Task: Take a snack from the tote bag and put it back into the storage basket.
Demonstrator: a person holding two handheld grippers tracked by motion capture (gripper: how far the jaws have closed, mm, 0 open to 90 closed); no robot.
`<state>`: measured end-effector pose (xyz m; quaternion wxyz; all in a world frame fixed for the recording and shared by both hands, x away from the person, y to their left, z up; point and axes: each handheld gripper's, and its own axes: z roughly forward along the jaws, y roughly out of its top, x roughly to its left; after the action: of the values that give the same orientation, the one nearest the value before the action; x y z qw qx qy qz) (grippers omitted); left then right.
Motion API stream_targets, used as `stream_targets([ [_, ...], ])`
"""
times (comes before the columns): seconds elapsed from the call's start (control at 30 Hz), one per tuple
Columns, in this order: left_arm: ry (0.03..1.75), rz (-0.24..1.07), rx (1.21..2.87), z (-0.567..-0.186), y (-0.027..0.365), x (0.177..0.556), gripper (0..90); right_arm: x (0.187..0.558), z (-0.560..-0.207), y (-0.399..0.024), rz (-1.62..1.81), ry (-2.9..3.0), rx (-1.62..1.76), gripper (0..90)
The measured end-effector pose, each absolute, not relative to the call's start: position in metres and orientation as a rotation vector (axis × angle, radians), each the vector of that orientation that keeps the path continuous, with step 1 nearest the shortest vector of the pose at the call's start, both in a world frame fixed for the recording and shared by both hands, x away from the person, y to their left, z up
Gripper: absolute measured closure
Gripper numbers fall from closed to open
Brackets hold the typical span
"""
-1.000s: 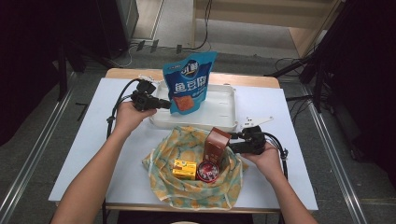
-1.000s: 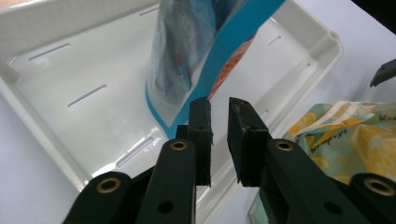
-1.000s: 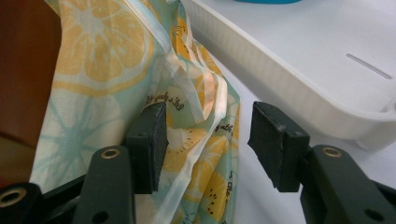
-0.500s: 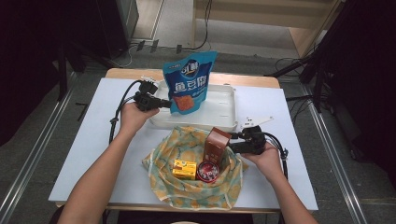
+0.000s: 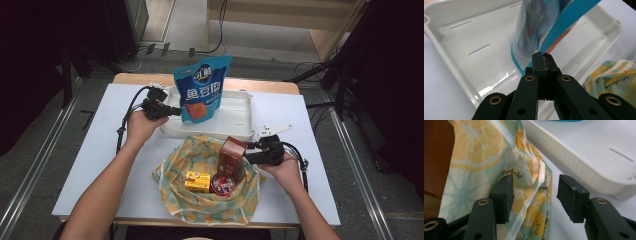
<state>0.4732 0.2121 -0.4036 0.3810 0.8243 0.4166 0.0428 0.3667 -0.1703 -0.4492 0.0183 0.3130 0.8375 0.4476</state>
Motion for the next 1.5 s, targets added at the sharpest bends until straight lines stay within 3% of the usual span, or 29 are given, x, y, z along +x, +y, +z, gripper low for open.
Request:
stream_targets([
  [0.6,1.114,0.099,2.009,-0.410,0.200,0.497,90.0,0.367,-0.449,-0.171,1.388,2.602,0.957,48.5],
  [1.5,1.129,0.077,2.023,-0.408,0.186,0.533,90.0,0.361,-0.448,-0.173,1.391,2.586,0.977,49.0],
])
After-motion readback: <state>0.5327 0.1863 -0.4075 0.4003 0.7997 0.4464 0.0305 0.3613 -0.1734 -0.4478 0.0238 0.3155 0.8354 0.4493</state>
